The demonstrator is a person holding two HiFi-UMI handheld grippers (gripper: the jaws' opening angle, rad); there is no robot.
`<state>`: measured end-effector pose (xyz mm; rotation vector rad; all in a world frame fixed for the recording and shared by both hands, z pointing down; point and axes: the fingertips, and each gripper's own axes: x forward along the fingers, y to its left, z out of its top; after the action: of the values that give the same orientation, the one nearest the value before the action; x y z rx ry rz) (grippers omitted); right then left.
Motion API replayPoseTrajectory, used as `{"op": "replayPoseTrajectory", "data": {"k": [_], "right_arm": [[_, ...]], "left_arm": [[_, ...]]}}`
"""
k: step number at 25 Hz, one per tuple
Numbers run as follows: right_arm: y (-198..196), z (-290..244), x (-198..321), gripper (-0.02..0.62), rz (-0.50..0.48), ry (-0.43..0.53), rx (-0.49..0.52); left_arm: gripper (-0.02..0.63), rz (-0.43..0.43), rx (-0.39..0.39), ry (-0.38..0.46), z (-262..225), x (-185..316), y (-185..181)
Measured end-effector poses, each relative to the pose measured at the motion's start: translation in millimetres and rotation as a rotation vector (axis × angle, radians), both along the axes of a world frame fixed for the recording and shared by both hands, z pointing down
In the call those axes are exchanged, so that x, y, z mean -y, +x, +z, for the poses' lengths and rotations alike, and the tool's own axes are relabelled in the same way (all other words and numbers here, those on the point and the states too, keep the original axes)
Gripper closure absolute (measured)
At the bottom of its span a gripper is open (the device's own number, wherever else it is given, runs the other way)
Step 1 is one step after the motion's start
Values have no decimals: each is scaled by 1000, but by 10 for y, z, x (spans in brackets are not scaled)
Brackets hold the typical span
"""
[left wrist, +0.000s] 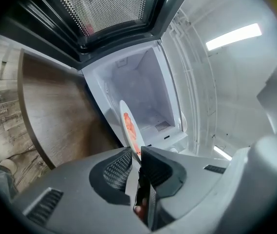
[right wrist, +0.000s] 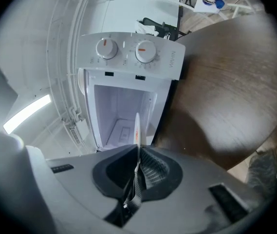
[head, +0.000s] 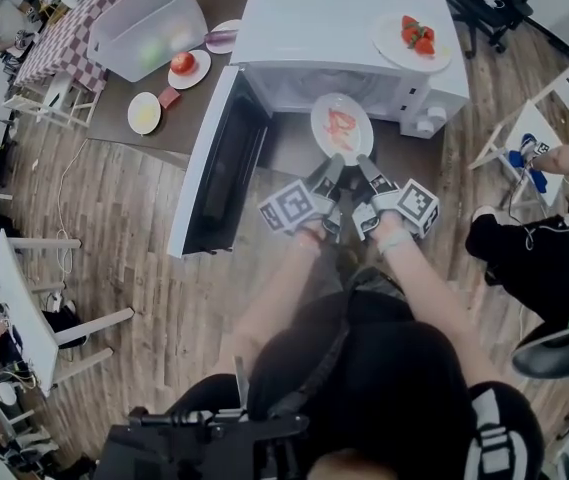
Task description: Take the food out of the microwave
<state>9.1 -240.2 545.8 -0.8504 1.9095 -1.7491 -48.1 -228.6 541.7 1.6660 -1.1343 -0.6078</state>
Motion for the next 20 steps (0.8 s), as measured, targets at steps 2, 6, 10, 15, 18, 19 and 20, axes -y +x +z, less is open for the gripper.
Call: {"op": "replayPoseTrajectory", "data": {"k": [2,6,10,15,18,19,20], "right_arm": [[9,4,-55,577,0,0,1],[56,11,-169,577,-13,15,-10],[77,13,-200,577,-15,10,-4],[95,13,-241,577,-3,-2,0],[121,0,-279,577,5,6,0],[122,-2,-291,577,8,9,2],[123,-5,-308,577,11,11,6]], "left_arm": [[549,0,-2,2,5,-54,12],[549,-11,-12,8,12,-184,55],[549,-18,-14,10,22,-212,82],[549,-9,-17,5,31,-241,101],[549,0,-14,6,12,-283,125],[549,4,-12,6,10,-296,128],[549,8,-11,6,10,-313,131]]}}
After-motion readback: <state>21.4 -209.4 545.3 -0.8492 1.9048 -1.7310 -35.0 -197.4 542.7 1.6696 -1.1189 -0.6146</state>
